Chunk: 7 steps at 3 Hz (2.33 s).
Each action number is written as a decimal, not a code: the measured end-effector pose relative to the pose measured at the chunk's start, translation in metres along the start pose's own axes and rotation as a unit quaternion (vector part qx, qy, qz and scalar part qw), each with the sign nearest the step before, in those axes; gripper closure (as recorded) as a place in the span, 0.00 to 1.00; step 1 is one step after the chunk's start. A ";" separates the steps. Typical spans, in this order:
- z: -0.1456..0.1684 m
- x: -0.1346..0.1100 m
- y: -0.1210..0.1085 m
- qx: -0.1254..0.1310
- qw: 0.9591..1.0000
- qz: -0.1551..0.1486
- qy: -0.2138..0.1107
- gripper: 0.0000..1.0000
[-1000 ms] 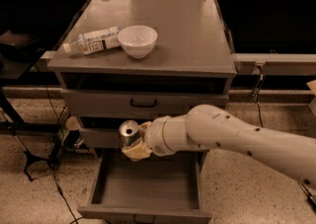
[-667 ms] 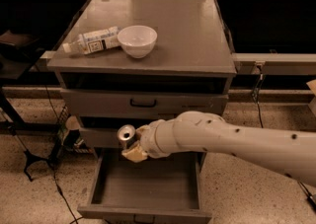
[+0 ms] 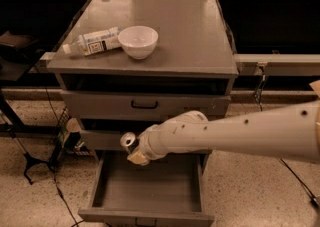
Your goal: Place redbull can into bottom drawer
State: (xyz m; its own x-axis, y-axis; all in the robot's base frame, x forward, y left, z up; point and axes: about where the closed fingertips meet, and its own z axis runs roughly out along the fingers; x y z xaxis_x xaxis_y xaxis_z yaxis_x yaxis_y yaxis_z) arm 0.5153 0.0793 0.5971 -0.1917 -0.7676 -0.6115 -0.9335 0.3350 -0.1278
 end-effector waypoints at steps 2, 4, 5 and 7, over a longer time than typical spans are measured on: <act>0.054 0.003 0.006 -0.022 0.995 -0.049 0.078 1.00; 0.074 0.013 0.023 -0.019 0.987 -0.077 0.140 1.00; 0.073 0.013 0.023 -0.019 0.987 -0.077 0.140 1.00; 0.108 0.009 0.030 -0.024 0.986 -0.082 0.146 1.00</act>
Offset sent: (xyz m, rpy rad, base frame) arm 0.0014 0.0512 -0.0779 -0.2610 0.0497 0.1338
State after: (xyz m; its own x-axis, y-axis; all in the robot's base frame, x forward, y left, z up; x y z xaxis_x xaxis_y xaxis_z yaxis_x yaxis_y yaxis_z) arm 0.5183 0.1418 0.5036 -0.1095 -0.9360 -0.3344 -0.9712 0.1724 -0.1645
